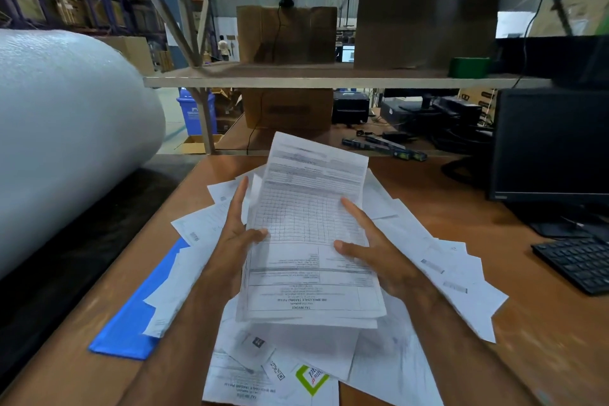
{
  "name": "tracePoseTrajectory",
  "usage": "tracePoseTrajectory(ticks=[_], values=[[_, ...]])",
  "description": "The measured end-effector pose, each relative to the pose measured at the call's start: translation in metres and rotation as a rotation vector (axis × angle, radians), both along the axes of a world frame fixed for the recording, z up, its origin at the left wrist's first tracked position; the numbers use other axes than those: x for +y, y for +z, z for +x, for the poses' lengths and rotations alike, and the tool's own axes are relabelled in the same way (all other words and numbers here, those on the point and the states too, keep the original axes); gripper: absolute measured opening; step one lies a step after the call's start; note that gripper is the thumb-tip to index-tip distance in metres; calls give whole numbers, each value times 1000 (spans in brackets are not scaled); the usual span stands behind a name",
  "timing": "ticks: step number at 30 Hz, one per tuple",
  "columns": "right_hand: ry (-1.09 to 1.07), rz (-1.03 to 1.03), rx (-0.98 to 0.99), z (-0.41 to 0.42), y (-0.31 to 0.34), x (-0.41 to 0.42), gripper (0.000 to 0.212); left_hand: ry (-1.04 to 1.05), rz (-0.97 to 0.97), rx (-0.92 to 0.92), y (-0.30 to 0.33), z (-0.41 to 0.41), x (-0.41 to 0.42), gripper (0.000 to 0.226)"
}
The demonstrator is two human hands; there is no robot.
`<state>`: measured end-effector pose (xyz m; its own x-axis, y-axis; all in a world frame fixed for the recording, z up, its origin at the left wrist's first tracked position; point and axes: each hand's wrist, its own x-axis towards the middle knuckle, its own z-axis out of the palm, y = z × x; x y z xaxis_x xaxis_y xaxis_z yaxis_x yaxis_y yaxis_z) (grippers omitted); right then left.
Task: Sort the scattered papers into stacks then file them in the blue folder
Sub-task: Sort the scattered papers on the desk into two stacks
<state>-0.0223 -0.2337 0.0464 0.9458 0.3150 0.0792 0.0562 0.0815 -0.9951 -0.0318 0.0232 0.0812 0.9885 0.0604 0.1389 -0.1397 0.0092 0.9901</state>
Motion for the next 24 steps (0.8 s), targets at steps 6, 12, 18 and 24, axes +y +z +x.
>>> tracePoseTrajectory(ticks=[6,12,18,24], values=[[-222,77,31,4,0,2,67,-11,8,-14,-12,1,6,80],[-201,190,84,15,5,8,54,30,129,27,-11,18,4,86],[-307,-67,-199,66,7,0,50,-118,73,5,-18,47,-5,63],[-275,29,82,106,2,-13,52,-210,-69,40,-25,75,-18,49]])
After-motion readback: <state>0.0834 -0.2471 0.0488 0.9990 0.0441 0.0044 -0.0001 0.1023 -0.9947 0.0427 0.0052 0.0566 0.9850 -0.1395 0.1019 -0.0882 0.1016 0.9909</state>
